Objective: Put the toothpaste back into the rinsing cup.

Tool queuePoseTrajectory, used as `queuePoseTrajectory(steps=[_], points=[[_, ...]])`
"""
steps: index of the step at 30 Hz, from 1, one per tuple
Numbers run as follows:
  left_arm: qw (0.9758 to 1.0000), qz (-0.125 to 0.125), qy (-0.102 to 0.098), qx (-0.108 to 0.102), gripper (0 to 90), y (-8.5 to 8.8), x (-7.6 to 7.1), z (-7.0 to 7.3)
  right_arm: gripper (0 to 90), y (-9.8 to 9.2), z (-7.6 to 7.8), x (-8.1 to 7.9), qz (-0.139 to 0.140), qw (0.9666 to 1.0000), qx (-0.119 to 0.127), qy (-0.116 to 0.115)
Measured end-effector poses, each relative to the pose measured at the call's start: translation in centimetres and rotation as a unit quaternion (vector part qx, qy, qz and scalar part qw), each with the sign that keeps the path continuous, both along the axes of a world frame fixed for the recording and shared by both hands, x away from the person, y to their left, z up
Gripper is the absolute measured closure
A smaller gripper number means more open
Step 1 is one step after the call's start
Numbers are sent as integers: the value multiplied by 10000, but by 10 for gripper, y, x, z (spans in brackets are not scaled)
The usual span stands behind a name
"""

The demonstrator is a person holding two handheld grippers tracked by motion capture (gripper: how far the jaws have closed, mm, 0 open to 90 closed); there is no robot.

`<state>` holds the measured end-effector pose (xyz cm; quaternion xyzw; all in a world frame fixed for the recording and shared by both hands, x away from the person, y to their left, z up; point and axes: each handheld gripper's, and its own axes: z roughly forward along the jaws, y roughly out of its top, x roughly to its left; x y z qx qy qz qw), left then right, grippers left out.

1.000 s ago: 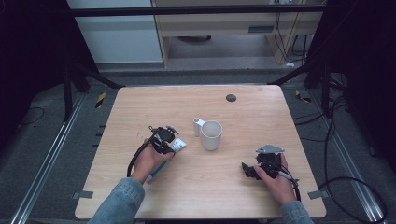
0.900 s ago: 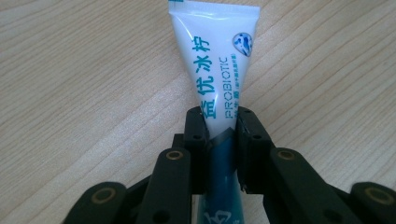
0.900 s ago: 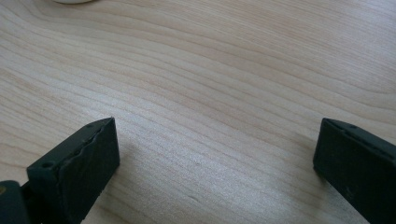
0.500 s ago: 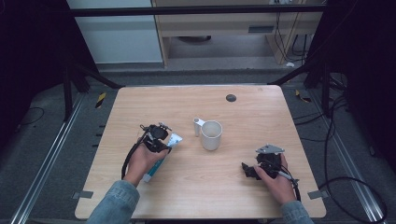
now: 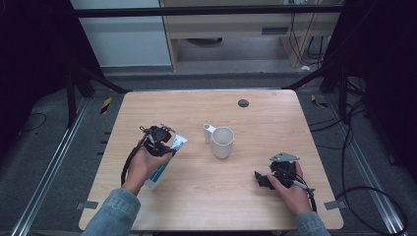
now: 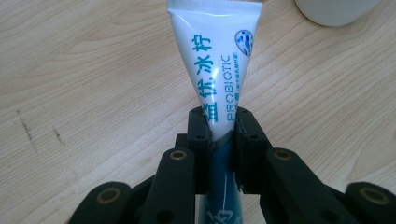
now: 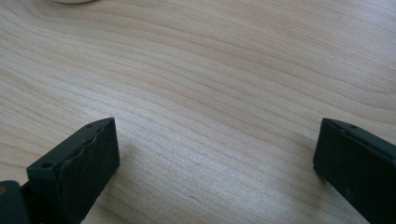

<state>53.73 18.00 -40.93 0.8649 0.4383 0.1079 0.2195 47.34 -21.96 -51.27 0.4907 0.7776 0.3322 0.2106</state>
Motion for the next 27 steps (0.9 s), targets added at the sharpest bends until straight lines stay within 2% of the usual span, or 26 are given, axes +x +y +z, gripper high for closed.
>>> queuePoseTrajectory(steps=[6, 13, 16, 24, 27], points=[[9999, 20, -125, -28, 785, -5, 1, 7, 6, 0, 0, 0, 21, 10000, -7, -2], [9993, 40, -273, -270, 785, -12, 2, 14, 6, -1, 0, 1, 39, 10000, -29, -25], [9990, 28, -336, -290, 785, -14, 1, 16, 6, -1, 0, 1, 40, 10000, -29, -26], [9965, 73, -598, -578, 785, -22, 1, 30, 6, -1, 0, 1, 38, 10000, -29, -24], [9960, 11, -653, -603, 785, -25, 0, 36, 6, -1, 0, 1, 38, 10000, -28, -24]])
